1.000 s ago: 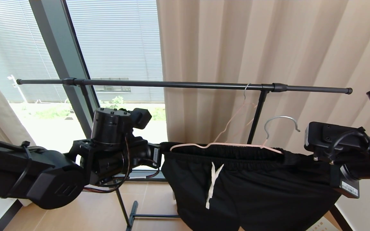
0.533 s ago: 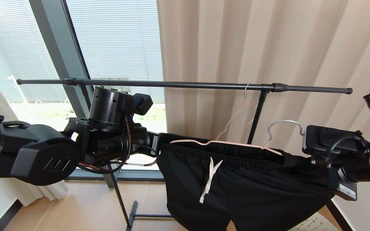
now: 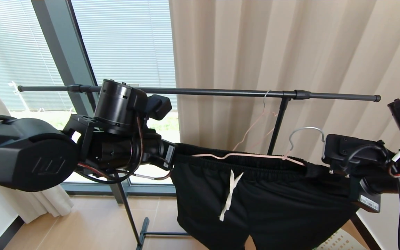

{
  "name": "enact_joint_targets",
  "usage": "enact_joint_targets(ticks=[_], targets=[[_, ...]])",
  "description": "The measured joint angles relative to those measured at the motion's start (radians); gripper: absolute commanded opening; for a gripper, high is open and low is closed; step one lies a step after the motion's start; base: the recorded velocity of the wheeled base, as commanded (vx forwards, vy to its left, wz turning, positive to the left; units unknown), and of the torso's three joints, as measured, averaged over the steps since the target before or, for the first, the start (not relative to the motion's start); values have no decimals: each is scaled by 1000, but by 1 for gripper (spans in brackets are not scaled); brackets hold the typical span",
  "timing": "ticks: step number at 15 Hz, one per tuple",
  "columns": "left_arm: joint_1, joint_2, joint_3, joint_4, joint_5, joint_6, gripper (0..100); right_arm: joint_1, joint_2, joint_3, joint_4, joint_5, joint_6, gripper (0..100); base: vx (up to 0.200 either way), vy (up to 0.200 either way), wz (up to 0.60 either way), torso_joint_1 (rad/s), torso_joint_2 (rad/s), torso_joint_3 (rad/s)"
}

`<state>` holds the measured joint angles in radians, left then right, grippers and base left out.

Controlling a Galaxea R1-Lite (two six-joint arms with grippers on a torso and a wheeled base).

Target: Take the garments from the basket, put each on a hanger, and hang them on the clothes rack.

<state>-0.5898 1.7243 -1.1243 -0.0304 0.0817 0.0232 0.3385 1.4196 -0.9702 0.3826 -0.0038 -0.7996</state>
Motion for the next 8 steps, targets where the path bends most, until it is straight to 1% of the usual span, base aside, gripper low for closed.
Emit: enact_joint_targets(ticks=[3,5,8], targets=[[-38,-20,-92,144,14,4,0,-1,28,-4,-24,-15,4,0,0,0,0,0,0,0],[-71,-26,-164,246,15,3,0,-3,36,-16,-26,-15,24,0,0,0,0,0,0,0],[-113,-26,-217,283,12,-1,0,-3,45,-30,-35,-15,54,0,0,0,0,0,0,0]])
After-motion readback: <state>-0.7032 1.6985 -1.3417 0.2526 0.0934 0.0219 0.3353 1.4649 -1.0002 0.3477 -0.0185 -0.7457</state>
